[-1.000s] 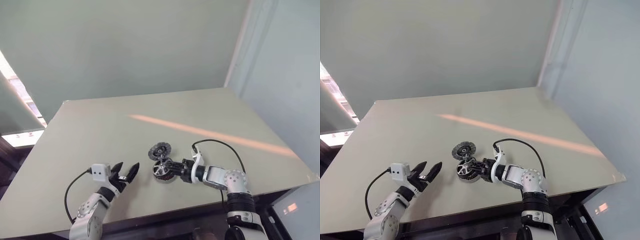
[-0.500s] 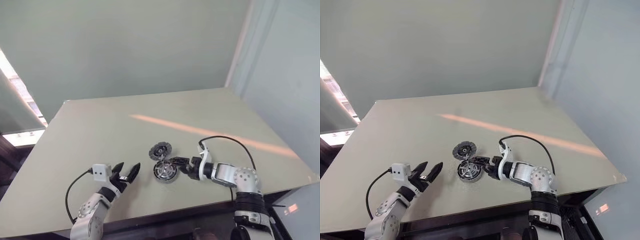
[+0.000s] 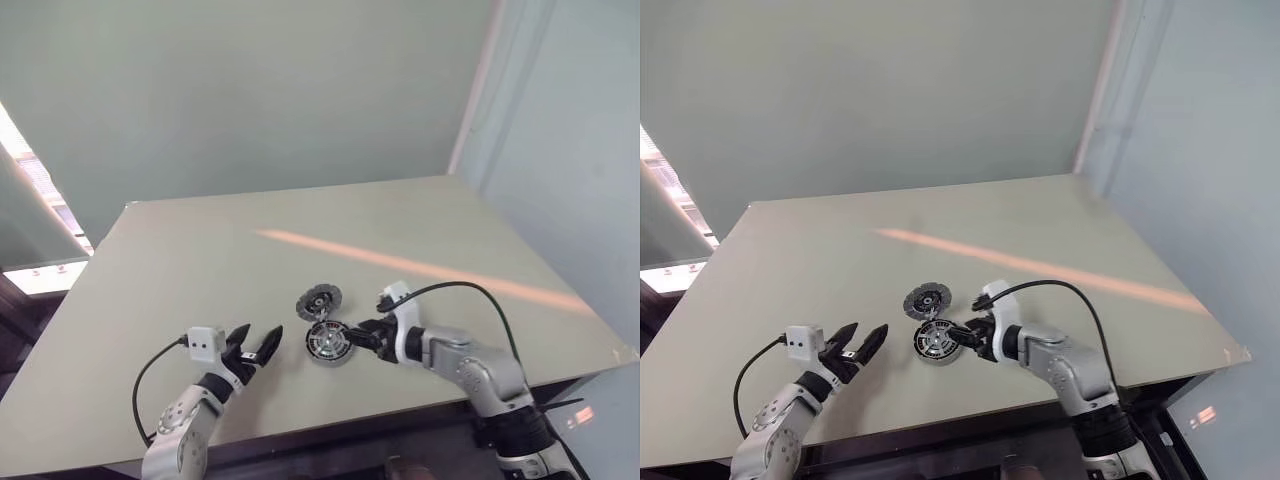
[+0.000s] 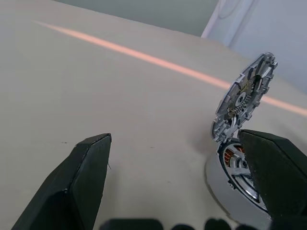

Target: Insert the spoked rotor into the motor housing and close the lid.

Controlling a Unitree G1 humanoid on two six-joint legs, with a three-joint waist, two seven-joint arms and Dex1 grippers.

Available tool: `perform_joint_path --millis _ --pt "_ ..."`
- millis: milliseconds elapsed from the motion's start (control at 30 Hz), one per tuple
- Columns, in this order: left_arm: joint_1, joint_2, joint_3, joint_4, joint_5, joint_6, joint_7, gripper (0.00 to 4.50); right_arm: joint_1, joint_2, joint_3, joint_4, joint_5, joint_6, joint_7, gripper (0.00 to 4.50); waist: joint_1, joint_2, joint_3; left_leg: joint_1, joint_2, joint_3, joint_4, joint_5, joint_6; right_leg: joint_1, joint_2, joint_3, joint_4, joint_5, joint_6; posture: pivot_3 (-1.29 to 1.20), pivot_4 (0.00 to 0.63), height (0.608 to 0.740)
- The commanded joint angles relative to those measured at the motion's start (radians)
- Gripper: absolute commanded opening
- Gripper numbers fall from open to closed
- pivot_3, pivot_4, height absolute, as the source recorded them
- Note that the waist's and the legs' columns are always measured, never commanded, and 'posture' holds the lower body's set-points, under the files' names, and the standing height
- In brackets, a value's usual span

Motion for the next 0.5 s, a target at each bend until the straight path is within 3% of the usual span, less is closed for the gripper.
perform_joint_path --millis 33,100,133,400,500 --pt "-0.012 0.01 0.011 -0.015 0.002 -0.014 -0.009 4.5 -0.048 0.04 0.047 0.059 -0.09 -0.159 0.022 0.94 0.001 0.0 0.0 0.0 0.0 0.0 0.0 0.0 0.0 0.0 0.0 0.0 0.0 0.0 0.0 0.0 0.0 0.74" --pt "-0.01 0.009 0.009 -0.018 0.002 -0.014 -0.008 4.5 -0.067 0.067 0.057 0.117 -0.124 -0.204 0.022 0.17 0.001 -0.001 0.0 0.0 0.0 0.0 0.0 0.0 0.0 0.0 0.0 0.0 0.0 0.0 0.0 0.0 0.0 0.74" --pt "-0.008 0.008 0.007 -0.02 0.003 -0.015 -0.008 4.5 -0.077 0.083 0.059 0.154 -0.138 -0.221 0.021 0.02 0.002 -0.001 0.0 0.0 0.0 0.0 0.0 0.0 0.0 0.0 0.0 0.0 0.0 0.0 0.0 0.0 0.0 0.74" --pt "0.001 0.007 -0.004 -0.036 0.008 -0.015 -0.007 4.5 -0.102 0.123 0.113 0.457 -0.282 -0.318 0.03 0.02 0.002 -0.001 -0.001 0.0 -0.001 0.0 0.0 0.0 0.0 0.0 -0.001 0.0 0.0 0.0 0.0 0.0 0.0 0.74" --pt "0.005 0.008 -0.004 -0.04 0.008 -0.017 -0.006 4.5 -0.085 0.128 0.084 0.467 -0.282 -0.33 0.032 0.02 0.002 -0.002 -0.001 0.001 -0.001 0.0 0.0 0.0 0.0 0.001 -0.001 0.0 0.0 0.0 0.0 0.0 0.0 0.74"
